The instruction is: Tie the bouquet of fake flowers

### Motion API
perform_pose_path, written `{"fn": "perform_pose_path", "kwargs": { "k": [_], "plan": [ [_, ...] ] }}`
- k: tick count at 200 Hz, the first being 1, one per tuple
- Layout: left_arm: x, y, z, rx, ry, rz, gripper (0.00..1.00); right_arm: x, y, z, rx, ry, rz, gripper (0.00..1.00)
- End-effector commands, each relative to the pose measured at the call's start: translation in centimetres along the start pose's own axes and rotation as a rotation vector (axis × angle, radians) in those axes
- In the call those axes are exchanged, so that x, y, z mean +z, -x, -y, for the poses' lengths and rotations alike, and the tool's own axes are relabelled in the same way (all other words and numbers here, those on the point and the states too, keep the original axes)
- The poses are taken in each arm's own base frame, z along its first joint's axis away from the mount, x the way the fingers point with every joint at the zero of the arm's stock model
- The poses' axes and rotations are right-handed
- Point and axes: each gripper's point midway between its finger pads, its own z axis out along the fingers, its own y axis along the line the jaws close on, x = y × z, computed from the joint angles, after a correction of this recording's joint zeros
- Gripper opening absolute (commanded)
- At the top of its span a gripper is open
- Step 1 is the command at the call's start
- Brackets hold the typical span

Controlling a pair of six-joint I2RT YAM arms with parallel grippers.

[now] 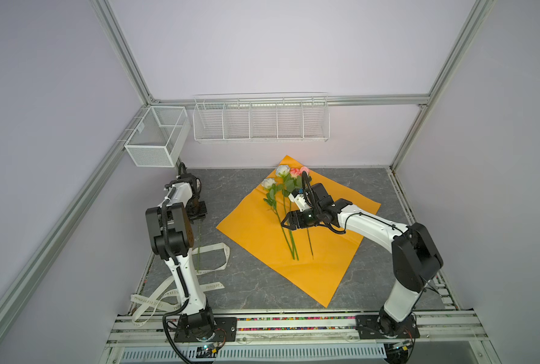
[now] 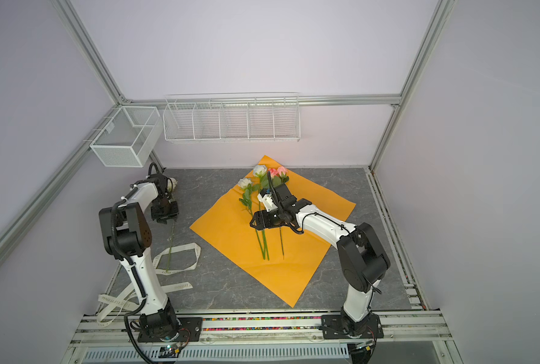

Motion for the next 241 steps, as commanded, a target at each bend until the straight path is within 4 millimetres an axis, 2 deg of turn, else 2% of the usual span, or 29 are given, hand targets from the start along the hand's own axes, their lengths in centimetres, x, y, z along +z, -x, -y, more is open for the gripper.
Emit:
{"fn": "perform_pose_path", "kwargs": {
  "k": [1, 37, 67, 85, 114, 131, 153, 183, 220, 241],
  "plan": [
    [0.7, -0.1, 0.3, 0.042, -0.024, -0.056, 0.37, 0.4, -0.2, -0.4, 0.01, 0.01, -0.025, 0.72],
    [1.9, 0.7, 0.7, 0.04, -0.047, -0.072, 0.32, 0.3, -0.2, -0.2, 0.011, -0.004, -0.026, 0.72],
    [2.5, 0.5, 1.0, 0.047, -0.065, -0.096, 0.28, 0.3, -0.4, -0.1, 0.014, -0.009, -0.03, 0.72],
    [3.3, -0.2, 1.3, 0.056, -0.084, -0.131, 0.22, 0.4, -0.4, -0.1, 0.015, -0.01, -0.03, 0.72],
    [3.9, -0.9, 1.6, 0.069, -0.105, -0.154, 0.0, 0.3, -0.3, -0.1, 0.015, -0.011, -0.025, 0.72],
    [3.5, -0.7, 2.0, 0.091, -0.126, -0.144, 0.0, 0.1, -0.3, -0.1, 0.013, -0.012, -0.024, 0.72],
    [1.5, -0.1, 2.9, 0.113, -0.157, -0.104, 0.0, -0.2, -0.2, -0.3, 0.008, -0.014, -0.016, 0.72],
    [-3.3, 0.3, 4.5, 0.129, -0.17, -0.024, 0.0, -1.3, -0.2, -0.1, -0.006, -0.048, 0.012, 0.72],
    [-7.6, -1.6, 7.3, 0.151, -0.18, 0.011, 0.0, -3.0, -0.5, 0.6, -0.01, -0.096, 0.053, 0.72],
    [-9.3, -2.8, 9.8, 0.192, -0.215, 0.032, 0.0, -4.7, -0.7, 2.6, 0.05, -0.188, 0.101, 0.73]
  ]
}}
